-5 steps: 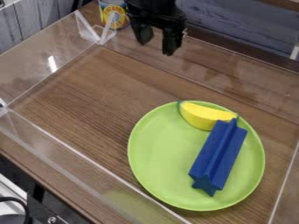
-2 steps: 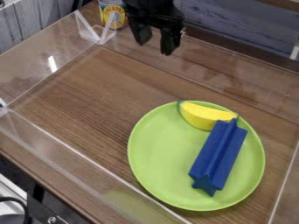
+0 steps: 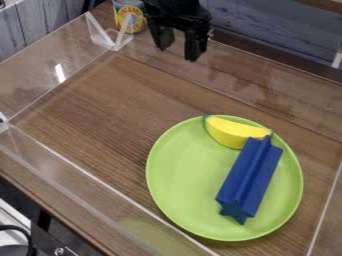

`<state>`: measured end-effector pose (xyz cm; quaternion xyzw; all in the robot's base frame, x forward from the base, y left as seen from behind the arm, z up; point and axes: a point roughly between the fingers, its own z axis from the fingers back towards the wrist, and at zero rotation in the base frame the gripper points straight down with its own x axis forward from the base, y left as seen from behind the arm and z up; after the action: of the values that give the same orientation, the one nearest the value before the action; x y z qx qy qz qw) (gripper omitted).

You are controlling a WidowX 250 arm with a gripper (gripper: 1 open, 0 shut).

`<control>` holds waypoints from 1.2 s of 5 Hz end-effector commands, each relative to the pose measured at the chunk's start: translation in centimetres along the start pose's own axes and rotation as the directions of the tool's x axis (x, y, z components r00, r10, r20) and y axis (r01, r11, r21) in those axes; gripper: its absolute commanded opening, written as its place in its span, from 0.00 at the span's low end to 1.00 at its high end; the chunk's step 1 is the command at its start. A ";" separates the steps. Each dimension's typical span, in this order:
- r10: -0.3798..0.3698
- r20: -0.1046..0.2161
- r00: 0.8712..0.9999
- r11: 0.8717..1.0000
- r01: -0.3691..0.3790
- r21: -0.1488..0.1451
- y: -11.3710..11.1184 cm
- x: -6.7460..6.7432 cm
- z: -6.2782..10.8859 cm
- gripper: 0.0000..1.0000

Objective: Put the banana in the green plate

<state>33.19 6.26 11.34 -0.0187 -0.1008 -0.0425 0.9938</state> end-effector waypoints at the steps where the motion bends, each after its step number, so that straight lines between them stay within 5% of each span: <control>1: -0.002 0.052 0.999 1.000 0.001 0.012 0.2 1.0 1.6 1.00; 6: -0.012 0.041 0.999 1.000 0.012 0.004 -0.1 1.2 1.5 1.00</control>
<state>33.28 6.10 11.44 -0.0228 -0.0956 -0.0453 0.9941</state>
